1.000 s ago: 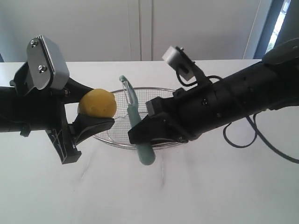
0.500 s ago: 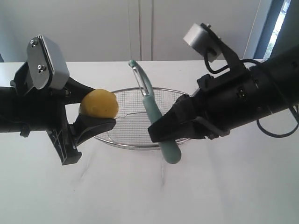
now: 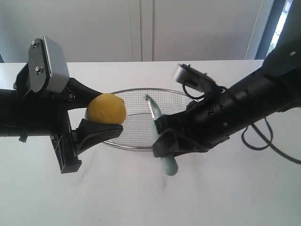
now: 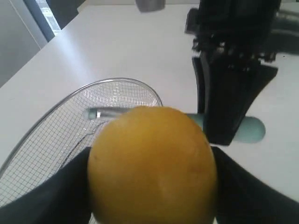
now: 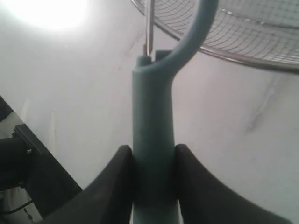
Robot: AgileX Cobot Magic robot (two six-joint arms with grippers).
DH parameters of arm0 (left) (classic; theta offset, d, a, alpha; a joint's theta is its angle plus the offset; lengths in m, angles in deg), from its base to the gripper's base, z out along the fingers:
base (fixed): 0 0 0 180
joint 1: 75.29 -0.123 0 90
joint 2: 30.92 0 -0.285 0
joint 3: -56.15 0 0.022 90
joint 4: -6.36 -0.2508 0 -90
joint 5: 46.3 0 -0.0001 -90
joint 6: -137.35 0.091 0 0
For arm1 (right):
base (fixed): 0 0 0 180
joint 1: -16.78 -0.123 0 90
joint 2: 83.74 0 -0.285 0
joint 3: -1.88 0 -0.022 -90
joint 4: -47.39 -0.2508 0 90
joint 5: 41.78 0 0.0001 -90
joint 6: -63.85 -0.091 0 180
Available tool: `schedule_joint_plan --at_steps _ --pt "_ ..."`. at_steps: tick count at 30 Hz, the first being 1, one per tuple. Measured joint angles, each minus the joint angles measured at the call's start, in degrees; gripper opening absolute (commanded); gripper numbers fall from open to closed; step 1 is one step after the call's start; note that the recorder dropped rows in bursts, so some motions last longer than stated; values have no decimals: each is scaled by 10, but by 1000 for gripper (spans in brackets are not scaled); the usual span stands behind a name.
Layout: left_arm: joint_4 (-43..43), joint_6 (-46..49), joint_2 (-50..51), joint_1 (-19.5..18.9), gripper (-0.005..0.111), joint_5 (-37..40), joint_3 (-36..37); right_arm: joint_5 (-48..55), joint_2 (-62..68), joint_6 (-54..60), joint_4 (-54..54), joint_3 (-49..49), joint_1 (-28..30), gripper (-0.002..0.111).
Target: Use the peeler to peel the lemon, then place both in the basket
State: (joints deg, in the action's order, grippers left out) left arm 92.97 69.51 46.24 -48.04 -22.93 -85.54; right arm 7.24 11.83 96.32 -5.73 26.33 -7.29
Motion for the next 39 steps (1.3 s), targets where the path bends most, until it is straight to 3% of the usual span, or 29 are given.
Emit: schedule_joint_plan --at_steps 13,39 --pt "0 0 0 0 0 -31 0 41 39 77 -136 0 -51 0" --pt "0 0 0 0 0 -37 0 57 40 80 -140 0 -51 0"
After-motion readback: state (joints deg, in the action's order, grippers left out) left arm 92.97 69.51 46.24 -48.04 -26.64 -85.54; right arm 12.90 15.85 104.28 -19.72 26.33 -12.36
